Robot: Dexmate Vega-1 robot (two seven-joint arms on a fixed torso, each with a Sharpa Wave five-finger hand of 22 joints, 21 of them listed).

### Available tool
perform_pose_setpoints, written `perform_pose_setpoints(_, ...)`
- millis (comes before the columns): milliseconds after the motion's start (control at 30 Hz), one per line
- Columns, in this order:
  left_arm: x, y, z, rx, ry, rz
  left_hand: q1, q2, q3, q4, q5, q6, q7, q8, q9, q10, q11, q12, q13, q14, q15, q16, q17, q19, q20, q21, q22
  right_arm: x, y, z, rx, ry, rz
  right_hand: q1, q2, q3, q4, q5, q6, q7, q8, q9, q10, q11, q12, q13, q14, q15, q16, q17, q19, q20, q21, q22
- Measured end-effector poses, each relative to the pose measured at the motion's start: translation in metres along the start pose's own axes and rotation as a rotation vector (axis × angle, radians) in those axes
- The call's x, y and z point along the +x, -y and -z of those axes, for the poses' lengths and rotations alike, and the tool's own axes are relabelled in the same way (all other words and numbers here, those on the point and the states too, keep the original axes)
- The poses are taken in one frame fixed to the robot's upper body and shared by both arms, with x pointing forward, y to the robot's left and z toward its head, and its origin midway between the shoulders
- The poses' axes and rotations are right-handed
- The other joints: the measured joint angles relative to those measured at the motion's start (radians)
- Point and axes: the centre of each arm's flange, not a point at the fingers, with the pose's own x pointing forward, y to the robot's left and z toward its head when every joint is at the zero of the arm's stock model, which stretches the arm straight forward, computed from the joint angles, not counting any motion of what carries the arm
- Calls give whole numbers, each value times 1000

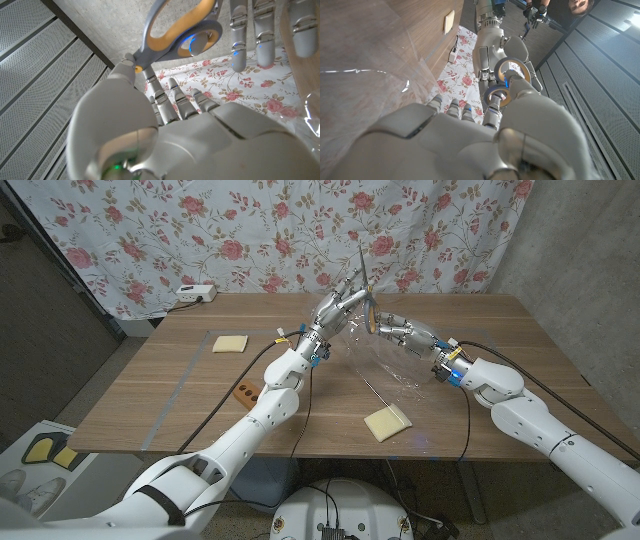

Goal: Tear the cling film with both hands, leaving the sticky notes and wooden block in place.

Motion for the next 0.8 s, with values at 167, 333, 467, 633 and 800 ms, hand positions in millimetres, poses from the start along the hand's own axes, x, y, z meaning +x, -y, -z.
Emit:
perform_pose_setpoints(167, 1, 1, 1, 0, -2, 1, 0, 0, 0, 0, -1, 5, -5, 0, 0, 0, 0, 0, 0, 0, 0, 0, 0, 0, 0, 0, 0, 0, 0, 0, -1, 2, 8, 7, 4, -3, 3, -12, 8, -19, 0, 2, 2, -26, 4, -6, 0, -25, 0, -5, 7, -39, 0, 0)
perform_pose_setpoints(333, 1, 3, 4, -2, -5, 0, 0, 0, 0, 0, -1, 5, -5, 0, 0, 0, 0, 0, 0, 0, 0, 0, 0, 0, 0, 0, 0, 1, -1, 1, 1, 4, 17, 7, 4, -10, 10, -27, 11, -23, -7, 2, 2, -26, 4, -9, 0, -25, 0, -4, 7, -39, 0, 0)
perform_pose_setpoints(467, 1, 3, 6, -4, -6, -1, 0, 0, 0, 0, -1, 9, -9, 0, 0, 0, 0, 0, 0, 0, 0, 0, 5, 0, 0, 0, 0, 1, -1, 1, 3, 6, 21, 7, 4, -15, 15, -35, 12, -23, -7, 2, 2, -26, 4, -10, 0, -25, 0, -2, 7, -39, 0, 0)
perform_pose_setpoints(633, 1, 4, 6, -1, -5, -2, 0, 0, 0, 0, -2, 9, -9, 0, 0, 0, 0, 0, 0, 0, 0, 0, 5, 0, 0, 0, 0, 2, -2, 1, 5, 9, 20, 7, 4, -24, 19, -43, 17, -20, -7, 2, 2, -26, 4, -10, 0, -25, 0, -2, 7, -39, 0, 0)
perform_pose_setpoints(800, 2, 5, 7, 6, -7, -4, 1, -1, 3, -3, 0, 13, -12, 0, 0, -5, -5, 0, 0, 0, 0, 0, 5, 0, 0, 0, 0, 3, -4, 0, 6, 11, 20, 1, -2, -26, 21, -51, 17, -20, -7, 2, 2, -26, 4, -10, 0, -25, 0, -2, 7, -39, 0, 0)
